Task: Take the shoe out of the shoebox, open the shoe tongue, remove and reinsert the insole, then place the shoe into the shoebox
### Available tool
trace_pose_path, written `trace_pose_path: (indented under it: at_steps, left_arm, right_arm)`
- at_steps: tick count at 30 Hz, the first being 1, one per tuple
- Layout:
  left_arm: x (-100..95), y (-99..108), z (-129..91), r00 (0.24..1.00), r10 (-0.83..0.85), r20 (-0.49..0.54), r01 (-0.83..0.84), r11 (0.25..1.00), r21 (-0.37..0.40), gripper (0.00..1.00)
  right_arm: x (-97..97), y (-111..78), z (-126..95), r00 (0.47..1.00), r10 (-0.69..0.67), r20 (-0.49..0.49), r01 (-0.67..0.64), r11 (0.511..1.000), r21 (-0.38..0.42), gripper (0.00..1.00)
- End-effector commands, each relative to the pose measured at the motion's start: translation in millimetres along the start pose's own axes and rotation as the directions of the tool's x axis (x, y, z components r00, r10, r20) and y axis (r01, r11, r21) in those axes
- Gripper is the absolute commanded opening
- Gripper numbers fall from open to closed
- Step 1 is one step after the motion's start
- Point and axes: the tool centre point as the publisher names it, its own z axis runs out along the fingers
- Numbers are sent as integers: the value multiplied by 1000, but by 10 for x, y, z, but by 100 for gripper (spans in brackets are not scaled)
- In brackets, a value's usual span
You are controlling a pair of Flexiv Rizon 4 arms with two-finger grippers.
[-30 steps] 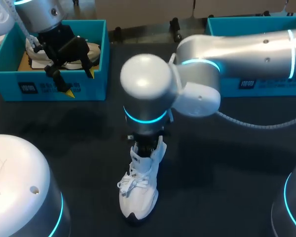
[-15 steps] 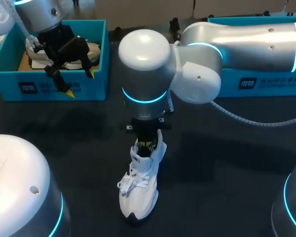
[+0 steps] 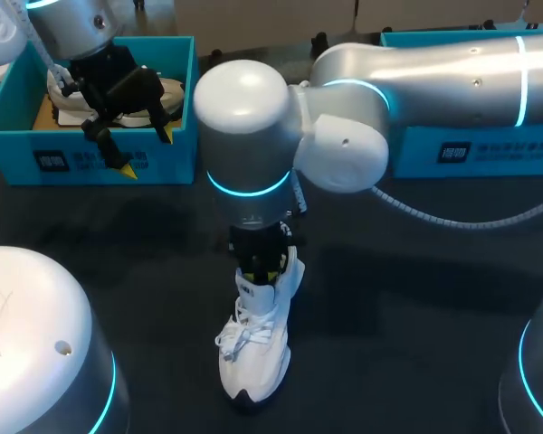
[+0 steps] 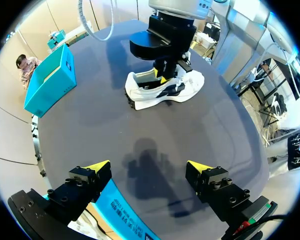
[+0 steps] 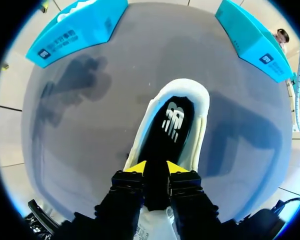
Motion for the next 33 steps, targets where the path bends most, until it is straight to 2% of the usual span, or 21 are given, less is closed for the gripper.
trace_pose_path:
  at_steps: [1, 7, 9, 11, 12, 14, 33]
  left_arm:
    - [6, 0, -2, 1000, 0, 0, 0, 1000, -2, 100]
    - [6, 0, -2, 1000, 0, 0, 0, 1000, -2, 100]
    - [6, 0, -2, 1000, 0, 0, 0, 1000, -2, 100]
    - [6, 0, -2, 1000, 0, 0, 0, 1000, -2, 100]
    - [6, 0, -2, 1000, 0, 0, 0, 1000, -2, 100]
    - [6, 0, -2, 1000, 0, 0, 0, 1000, -2, 100]
    - [6, 0, -2, 1000, 0, 0, 0, 1000, -2, 100]
  right_arm:
    - [66, -59, 45, 907, 422, 7, -422, 907, -11, 31]
    - [53, -47, 63, 910, 413, 8, -413, 911, -6, 49]
    - [46, -30, 56, 912, 410, 8, -410, 912, -10, 53]
    - [41, -16, 51, 913, 409, 7, -408, 913, -11, 65]
    - [38, -11, 51, 913, 408, 7, -408, 913, -11, 78]
    - [34, -8, 56, 913, 408, 2, -408, 913, -8, 98]
    - [200, -206, -60, 910, 414, 30, -414, 910, -9, 100]
